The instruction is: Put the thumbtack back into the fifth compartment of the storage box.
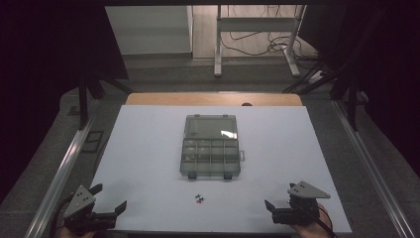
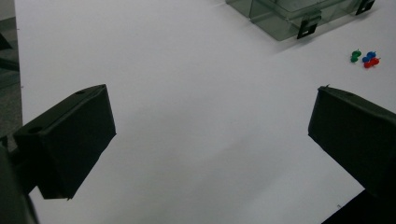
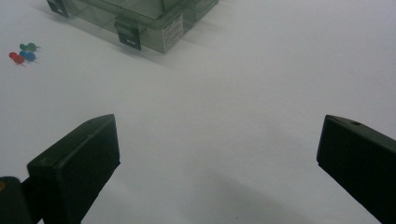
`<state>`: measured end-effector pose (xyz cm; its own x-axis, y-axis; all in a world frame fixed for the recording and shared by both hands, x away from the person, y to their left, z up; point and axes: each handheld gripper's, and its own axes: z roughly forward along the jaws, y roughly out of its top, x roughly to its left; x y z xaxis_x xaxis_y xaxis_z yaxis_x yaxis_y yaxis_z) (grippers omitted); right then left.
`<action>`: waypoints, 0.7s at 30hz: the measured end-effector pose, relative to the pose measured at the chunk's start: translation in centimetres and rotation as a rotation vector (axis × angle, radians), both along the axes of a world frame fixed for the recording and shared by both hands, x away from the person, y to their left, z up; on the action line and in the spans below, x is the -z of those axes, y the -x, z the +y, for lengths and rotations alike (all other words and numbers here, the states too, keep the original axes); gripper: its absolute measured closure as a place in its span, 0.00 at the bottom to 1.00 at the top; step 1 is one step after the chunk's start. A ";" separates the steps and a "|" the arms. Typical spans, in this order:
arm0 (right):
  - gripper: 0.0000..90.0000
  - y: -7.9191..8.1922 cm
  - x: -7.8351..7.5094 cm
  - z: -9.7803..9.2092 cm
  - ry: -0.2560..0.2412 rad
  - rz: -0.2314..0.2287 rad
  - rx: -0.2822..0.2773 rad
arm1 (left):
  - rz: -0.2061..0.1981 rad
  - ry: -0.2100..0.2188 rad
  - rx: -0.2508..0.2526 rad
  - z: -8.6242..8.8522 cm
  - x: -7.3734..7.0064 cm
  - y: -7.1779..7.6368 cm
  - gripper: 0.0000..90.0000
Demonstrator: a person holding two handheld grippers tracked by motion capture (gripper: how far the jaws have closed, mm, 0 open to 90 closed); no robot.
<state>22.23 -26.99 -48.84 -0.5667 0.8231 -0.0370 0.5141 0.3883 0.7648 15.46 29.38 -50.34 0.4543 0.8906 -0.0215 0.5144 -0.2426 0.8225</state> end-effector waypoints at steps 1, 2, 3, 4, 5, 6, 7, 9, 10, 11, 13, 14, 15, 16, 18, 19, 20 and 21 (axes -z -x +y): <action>0.00 0.0 0.0 0.0 0.000 0.000 0.000 | 0.000 -0.004 0.004 0.0 0.0 0.0 0.01; 0.00 0.0 0.0 0.0 0.001 0.001 -0.003 | 0.001 -0.006 0.005 -0.1 0.0 0.0 0.01; 0.00 0.0 0.0 0.0 0.001 0.002 -0.006 | 0.002 -0.007 0.005 -0.1 0.0 0.0 0.01; 0.00 0.0 0.0 0.1 0.002 0.005 -0.007 | 0.003 -0.007 0.004 -0.1 0.0 0.0 0.01; 0.00 0.0 0.0 0.1 0.002 0.007 -0.009 | 0.003 -0.003 0.005 0.0 0.0 0.0 0.01; 0.00 0.0 0.0 0.1 0.002 0.007 -0.009 | 0.003 -0.003 0.005 0.0 0.0 0.0 0.01; 0.00 -0.1 0.1 0.1 0.002 0.012 -0.011 | 0.003 0.001 0.005 0.0 0.0 0.0 0.01; 0.00 -0.1 0.1 0.1 0.004 0.015 -0.013 | 0.003 0.003 0.006 0.0 0.0 0.0 0.01; 0.00 -0.1 0.1 0.1 0.006 0.017 -0.013 | 0.003 0.004 0.007 0.0 0.0 0.0 0.01; 0.00 -0.1 0.1 0.1 0.009 0.019 -0.014 | 0.004 0.004 0.008 0.0 0.0 0.0 0.01; 0.00 -0.2 0.1 0.2 0.008 0.022 -0.015 | 0.005 0.004 0.009 0.0 0.0 -0.1 0.01; 0.00 -0.2 0.1 0.2 0.009 0.027 -0.017 | 0.005 0.004 0.010 0.0 0.0 -0.1 0.01; 0.00 -0.2 0.1 0.2 0.009 0.029 -0.019 | 0.006 0.005 0.011 0.0 0.0 -0.1 0.01; 0.00 -0.3 0.1 0.2 0.007 0.031 -0.020 | 0.006 0.005 0.011 0.0 0.0 -0.1 0.01; 0.00 -0.3 0.1 0.3 0.009 0.037 -0.025 | 0.006 0.006 0.012 0.1 0.0 -0.1 0.01; 0.00 -0.3 0.2 0.3 0.011 0.040 -0.029 | 0.006 0.006 0.012 0.1 0.0 -0.1 0.01; 0.00 -0.4 0.1 0.3 0.013 0.044 -0.034 | 0.006 0.007 0.013 0.1 0.0 -0.1 0.01; 0.00 -0.4 0.1 0.4 0.015 0.045 -0.037 | 0.006 0.007 0.013 0.1 0.0 -0.1 0.01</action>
